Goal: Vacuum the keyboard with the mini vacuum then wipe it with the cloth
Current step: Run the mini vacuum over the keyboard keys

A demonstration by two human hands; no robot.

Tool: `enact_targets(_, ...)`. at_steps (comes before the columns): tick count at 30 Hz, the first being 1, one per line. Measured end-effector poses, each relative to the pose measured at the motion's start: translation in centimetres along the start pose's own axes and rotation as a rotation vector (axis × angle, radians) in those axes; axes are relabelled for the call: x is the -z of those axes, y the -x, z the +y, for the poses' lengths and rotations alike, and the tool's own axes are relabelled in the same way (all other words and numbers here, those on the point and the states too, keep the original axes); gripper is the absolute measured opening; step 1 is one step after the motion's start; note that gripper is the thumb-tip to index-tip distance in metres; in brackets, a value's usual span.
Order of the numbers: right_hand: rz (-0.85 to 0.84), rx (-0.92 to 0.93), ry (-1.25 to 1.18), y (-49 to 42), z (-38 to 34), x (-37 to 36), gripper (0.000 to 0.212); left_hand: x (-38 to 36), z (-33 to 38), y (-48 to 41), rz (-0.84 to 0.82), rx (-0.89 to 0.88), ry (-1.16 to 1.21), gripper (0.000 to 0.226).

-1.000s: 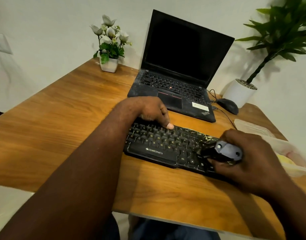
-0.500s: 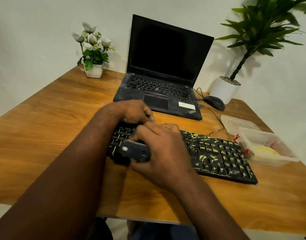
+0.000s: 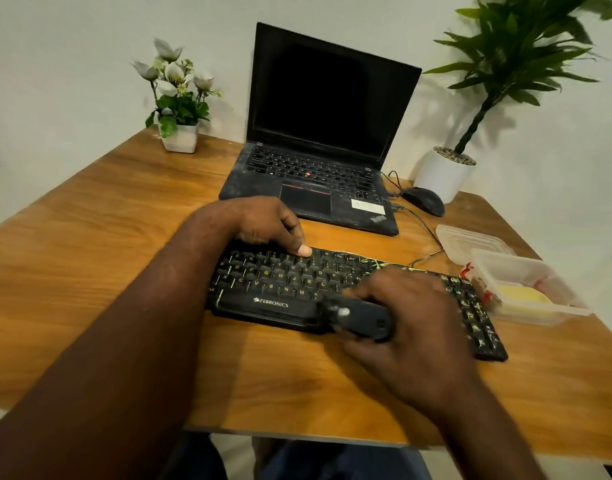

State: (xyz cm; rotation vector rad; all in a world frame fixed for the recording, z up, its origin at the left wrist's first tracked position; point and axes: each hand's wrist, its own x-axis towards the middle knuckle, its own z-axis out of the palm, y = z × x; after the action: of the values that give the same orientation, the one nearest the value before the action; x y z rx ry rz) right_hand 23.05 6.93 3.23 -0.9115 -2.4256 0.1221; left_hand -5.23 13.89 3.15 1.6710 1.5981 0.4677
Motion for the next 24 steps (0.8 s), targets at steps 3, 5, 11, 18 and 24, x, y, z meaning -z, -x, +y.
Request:
enact_targets(3, 0.001, 0.050, -0.038, -1.5, -3.0, -2.6, 0.031, -0.1, 0.0, -0.1, 0.003, 0.002, -0.020, 0.034)
enact_targets(5, 0.012, 0.080, -0.046, -1.7, -4.3, -3.9, 0.028, -0.1, 0.1, 0.1, 0.010, 0.005, -0.012, 0.039)
enact_targets(11, 0.066, 0.006, -0.037, 1.9, -1.1, -1.8, 0.035, 0.0, 0.1, -0.2, -0.003, 0.013, 0.002, 0.027)
enact_targets(18, 0.244, -0.226, -0.043, 6.2, 3.0, 0.9, 0.040, -0.1, 0.5, 0.3, 0.008, 0.011, -0.021, 0.039)
enact_targets(24, 0.230, -0.101, -0.109, 5.0, -1.0, -3.2, 0.030, -0.5, 1.2, 0.6, 0.069, 0.036, -0.068, 0.020)
